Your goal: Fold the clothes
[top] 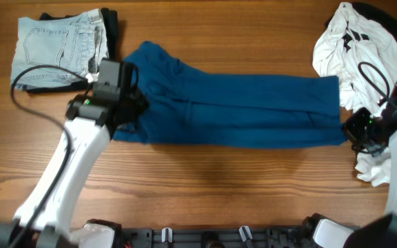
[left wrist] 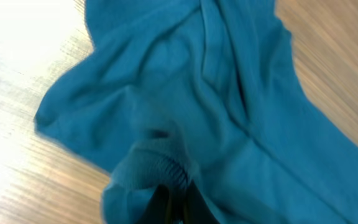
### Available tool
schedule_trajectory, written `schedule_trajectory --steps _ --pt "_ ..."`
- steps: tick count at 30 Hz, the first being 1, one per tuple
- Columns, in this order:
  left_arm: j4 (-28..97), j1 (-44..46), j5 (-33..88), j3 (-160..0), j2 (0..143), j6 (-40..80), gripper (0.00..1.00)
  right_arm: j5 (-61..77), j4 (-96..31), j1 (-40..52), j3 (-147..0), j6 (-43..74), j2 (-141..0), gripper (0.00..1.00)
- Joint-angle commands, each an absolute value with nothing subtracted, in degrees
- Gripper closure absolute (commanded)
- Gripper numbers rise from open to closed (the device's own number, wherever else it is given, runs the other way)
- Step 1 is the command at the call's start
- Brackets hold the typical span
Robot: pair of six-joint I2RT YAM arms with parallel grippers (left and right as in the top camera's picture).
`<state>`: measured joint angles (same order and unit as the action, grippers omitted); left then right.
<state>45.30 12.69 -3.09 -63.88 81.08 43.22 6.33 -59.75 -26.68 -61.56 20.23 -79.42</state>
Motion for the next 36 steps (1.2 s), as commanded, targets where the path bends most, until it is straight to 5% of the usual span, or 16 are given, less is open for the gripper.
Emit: schedule_trajectory --steps 1,13,36 --pt "37.76 11.29 -4.54 -64.2 88.27 41.04 0.96 8.75 -56.16 -25.5 -62.78 19.77 -85.12 0.96" --pt "23.92 11.11 -4.56 -64.47 96.73 40.66 0.96 9.76 -42.59 -20.21 -62.78 23.24 -92.53 0.96" --pt "28.93 8.08 -7.99 -70.22 96.71 39.4 0.96 7.81 -38.54 -23.22 -62.78 23.77 -92.55 0.96"
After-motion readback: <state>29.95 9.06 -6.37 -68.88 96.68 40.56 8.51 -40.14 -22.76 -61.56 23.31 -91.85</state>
